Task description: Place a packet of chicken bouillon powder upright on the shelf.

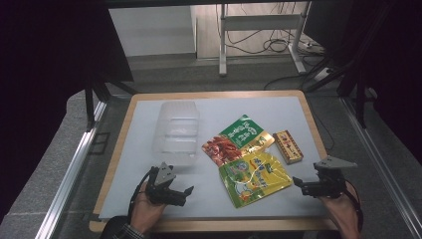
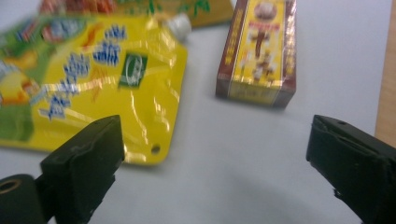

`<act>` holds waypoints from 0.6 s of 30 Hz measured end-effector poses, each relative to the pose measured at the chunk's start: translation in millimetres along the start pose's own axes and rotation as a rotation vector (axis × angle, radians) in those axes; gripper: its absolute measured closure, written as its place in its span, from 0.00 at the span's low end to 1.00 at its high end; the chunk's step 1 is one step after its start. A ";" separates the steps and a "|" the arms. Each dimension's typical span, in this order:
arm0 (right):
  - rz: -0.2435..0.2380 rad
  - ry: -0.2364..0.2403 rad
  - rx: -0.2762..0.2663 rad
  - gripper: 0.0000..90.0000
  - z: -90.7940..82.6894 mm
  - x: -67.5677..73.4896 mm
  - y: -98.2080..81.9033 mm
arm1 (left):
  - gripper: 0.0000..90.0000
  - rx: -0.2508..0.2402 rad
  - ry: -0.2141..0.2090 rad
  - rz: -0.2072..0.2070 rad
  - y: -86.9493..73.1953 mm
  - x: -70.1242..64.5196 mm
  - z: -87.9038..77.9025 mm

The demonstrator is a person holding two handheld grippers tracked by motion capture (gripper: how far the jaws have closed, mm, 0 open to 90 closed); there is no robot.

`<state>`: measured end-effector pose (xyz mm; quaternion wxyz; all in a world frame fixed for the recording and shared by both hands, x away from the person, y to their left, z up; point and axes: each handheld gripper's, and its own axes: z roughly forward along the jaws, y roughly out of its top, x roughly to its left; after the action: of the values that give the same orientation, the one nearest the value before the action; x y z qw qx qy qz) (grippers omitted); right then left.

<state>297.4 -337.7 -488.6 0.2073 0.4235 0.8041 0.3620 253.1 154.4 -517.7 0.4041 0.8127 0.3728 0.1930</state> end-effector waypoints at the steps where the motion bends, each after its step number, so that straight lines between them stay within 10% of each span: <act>1: 0.009 0.004 -0.018 0.03 0.1 -1.4 0.5 | 0.00 -0.003 0.004 -0.001 0.0 -0.1 0.3; 18: -0.001 0.045 -0.003 0.00 9.4 -1.6 0.6 | 0.00 0.013 -0.022 0.016 -1.5 -2.0 6.8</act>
<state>304.6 -335.0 -494.3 0.1899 0.4144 0.8083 0.3727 255.3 149.9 -522.9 0.4013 0.8205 0.3629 0.1847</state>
